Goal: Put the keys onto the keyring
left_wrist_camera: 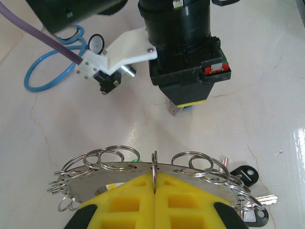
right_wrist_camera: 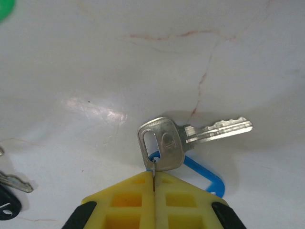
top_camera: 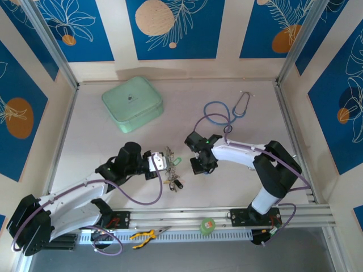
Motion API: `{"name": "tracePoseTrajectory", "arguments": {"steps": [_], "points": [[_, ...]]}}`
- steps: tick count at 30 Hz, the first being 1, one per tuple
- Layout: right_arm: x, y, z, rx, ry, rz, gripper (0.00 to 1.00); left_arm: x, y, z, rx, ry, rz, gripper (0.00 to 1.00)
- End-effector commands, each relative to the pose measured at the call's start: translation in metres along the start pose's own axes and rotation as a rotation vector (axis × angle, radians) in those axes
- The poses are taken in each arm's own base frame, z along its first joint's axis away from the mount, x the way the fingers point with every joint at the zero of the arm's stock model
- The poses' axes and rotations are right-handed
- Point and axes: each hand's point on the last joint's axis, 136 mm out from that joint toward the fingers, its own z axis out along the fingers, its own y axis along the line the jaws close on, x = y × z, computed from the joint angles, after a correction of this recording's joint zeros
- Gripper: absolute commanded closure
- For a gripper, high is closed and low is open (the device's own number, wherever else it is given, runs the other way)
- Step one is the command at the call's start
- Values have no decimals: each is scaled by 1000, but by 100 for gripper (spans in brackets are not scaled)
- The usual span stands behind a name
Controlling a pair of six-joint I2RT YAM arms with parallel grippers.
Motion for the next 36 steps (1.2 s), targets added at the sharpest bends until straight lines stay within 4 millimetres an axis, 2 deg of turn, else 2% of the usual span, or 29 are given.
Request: {"name": "tracePoseTrajectory", "arguments": {"steps": [1, 9, 12, 13, 17, 19, 22, 24, 31, 36], "points": [[-11, 3, -26, -7, -137, -92, 100, 1, -8, -1, 21, -3, 4, 100], [-19, 31, -77, -157, -445, -420, 100, 0, -8, -1, 24, -9, 0, 100], [-11, 40, -85, -204, -495, -568, 100, -1, -8, -1, 21, -16, -6, 100], [-9, 38, -84, -186, -490, -605, 100, 0, -7, -1, 21, -15, -7, 100], [-2, 22, -76, -102, -350, -661, 100, 0, -7, -1, 18, -14, -5, 100], [-1, 8, -66, -13, -247, -673, 100, 0, -7, -1, 19, -14, -4, 100], [-7, -18, -52, 106, -146, -628, 100, 1, -8, -1, 19, -9, 0, 100], [-10, -23, -44, 99, -108, -577, 100, 1, -8, -1, 19, -9, 1, 100], [-32, -6, -16, -44, -34, -338, 100, 2, -7, -1, 16, -3, 2, 100], [-39, -4, 3, -24, 50, -212, 100, 2, -7, -1, 14, -5, 2, 100]]}}
